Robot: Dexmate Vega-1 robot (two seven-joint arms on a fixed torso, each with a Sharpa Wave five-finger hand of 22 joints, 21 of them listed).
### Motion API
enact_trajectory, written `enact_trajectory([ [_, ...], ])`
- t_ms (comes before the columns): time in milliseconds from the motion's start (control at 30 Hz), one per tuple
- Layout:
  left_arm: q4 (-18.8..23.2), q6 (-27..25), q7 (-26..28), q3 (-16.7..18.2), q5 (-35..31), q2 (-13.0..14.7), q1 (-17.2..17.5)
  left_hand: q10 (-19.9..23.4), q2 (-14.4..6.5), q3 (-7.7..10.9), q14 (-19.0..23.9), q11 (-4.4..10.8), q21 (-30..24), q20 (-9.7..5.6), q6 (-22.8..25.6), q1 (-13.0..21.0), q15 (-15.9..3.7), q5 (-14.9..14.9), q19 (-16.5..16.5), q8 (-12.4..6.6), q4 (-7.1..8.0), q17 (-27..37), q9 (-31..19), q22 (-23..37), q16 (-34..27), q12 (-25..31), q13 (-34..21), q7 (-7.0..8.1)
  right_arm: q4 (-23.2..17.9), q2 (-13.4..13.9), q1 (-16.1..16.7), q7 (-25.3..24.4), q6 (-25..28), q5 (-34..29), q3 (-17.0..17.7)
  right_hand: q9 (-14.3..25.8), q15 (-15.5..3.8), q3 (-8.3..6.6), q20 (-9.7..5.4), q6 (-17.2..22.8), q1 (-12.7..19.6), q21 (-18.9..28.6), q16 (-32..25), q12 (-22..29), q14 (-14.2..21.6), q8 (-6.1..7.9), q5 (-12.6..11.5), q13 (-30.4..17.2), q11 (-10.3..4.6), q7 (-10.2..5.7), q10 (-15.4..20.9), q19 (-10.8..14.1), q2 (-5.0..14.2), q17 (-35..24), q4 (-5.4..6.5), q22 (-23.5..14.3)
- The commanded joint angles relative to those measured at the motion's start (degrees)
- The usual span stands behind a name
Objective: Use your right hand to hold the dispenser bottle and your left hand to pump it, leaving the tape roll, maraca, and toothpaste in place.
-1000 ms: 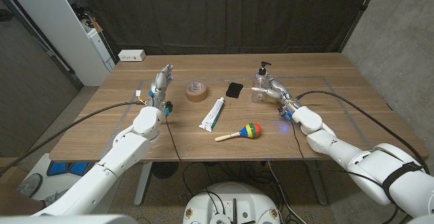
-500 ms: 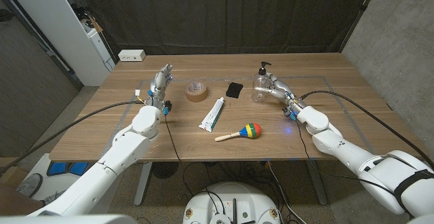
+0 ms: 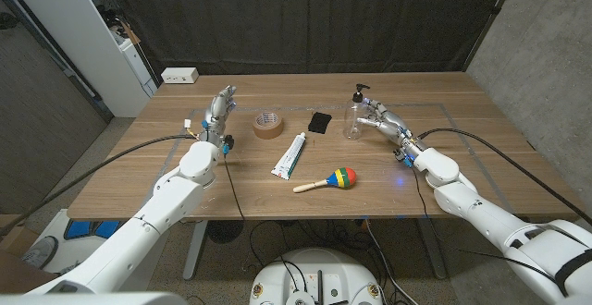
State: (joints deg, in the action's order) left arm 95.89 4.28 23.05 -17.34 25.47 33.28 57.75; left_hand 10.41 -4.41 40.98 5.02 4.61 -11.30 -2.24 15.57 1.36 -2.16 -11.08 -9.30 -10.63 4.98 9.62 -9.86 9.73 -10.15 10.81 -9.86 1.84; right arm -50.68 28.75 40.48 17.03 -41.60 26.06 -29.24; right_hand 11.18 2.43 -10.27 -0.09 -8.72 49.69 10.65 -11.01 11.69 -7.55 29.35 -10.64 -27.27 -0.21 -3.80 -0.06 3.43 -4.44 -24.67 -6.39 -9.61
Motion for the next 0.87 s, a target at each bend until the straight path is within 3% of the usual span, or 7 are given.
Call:
enact_trajectory([
  [33, -3.70, 3.41, -2.56, -0.81, 0.26, -0.73, -1.58, 0.19, -3.94, 0.25, 0.27, -0.13, 0.24, -4.73, 0.33, -0.12, -2.31, -0.39, -0.38, 0.13, 0.42, 0.10, -0.15, 0.08, 0.09, -0.01, -0.15, -0.12, -4.94, 1.33, 4.08, 0.95, 2.78, 5.70, 3.42, 0.01, -0.44, -0.02, -0.38, 0.34, -0.71, 0.49, -0.27, 0.25, 0.01, -0.44, 0.01, 0.26, 0.16, 0.29, 0.84, 0.85, 0.64, 0.19, 0.53, 0.00],
  [333, -8.44, 7.53, -4.90, -1.34, 0.38, -1.81, -3.01, 0.13, -3.95, 0.39, 0.20, -0.22, 0.27, -4.73, 0.29, 0.03, -2.38, -0.40, -0.33, 0.16, 0.27, 0.06, -0.15, 0.07, 0.14, -0.02, -0.15, -0.17, -7.77, 1.59, 5.56, -0.36, 5.76, 7.57, 5.00, -0.10, -1.28, -0.23, -1.16, 1.73, -3.60, 0.50, -0.50, 0.15, 0.27, -1.03, -0.14, 1.71, -0.40, 1.47, 1.16, 1.48, 3.26, 1.08, 2.10, -0.03],
  [467, -9.74, 8.19, -5.81, -1.33, 0.53, -1.50, -3.31, 0.10, -3.97, 0.47, 0.16, -0.23, 0.29, -4.73, 0.26, 0.12, -2.38, -0.40, -0.28, 0.18, 0.17, 0.03, -0.14, 0.07, 0.16, -0.02, -0.14, -0.13, -9.07, 1.35, 6.07, -0.43, 7.90, 9.48, 5.82, -0.27, -2.32, -0.05, -1.91, 3.32, -7.31, 0.51, -0.84, 0.18, 1.01, -1.76, -0.48, 3.32, -0.88, 2.22, 1.82, 2.04, 5.71, 1.94, 3.89, -0.05],
  [667, -14.42, 11.38, -8.33, -1.32, 1.21, -1.98, -4.67, 0.05, -3.98, 0.58, 0.13, -0.27, 0.30, -4.76, 0.17, 0.23, -2.39, -0.40, -0.27, 0.22, 0.03, 0.01, -0.14, 0.07, 0.18, -0.04, -0.14, -0.09, -10.40, 1.24, 6.15, -1.19, 10.08, 10.10, 6.31, -0.42, -2.71, 0.27, -2.40, 5.10, -9.11, 0.51, -1.00, 0.43, 1.60, -2.01, -0.48, 4.35, -0.97, 1.74, 2.92, 2.44, 6.31, 2.54, 4.44, -0.04],
  [800, -15.74, 12.22, -7.84, -1.19, 1.66, -2.75, -4.54, 0.00, -3.97, 0.64, 0.12, -0.22, 0.31, -4.73, 0.04, 0.28, -2.37, -0.40, -0.26, 0.26, -0.06, 0.00, -0.14, 0.07, 0.18, -0.04, -0.14, -0.08, -10.13, 0.38, 5.99, -0.03, 11.76, 12.36, 6.87, -0.54, -2.81, 0.79, -2.31, 5.36, -11.74, 0.44, -1.08, 0.33, 1.77, -2.78, -0.19, 5.29, -0.83, 2.58, 3.17, 2.52, 7.18, 2.91, 5.63, -0.06],
  [867, -17.57, 12.91, -10.08, -1.77, 1.80, -2.28, -4.86, -0.01, -3.97, 0.67, 0.10, -0.22, 0.29, -4.73, 0.08, 0.31, -2.35, -0.40, -0.29, 0.25, -0.09, -0.01, -0.14, 0.07, 0.19, -0.04, -0.14, -0.12, -12.28, 0.91, 7.15, -1.85, 13.29, 12.16, 7.03, -0.59, -2.86, 0.93, -2.57, 5.56, -12.76, 0.46, -1.19, 0.29, 2.01, -3.05, -0.07, 5.65, -0.84, 2.64, 3.23, 2.65, 7.69, 3.02, 6.15, -0.07],
])
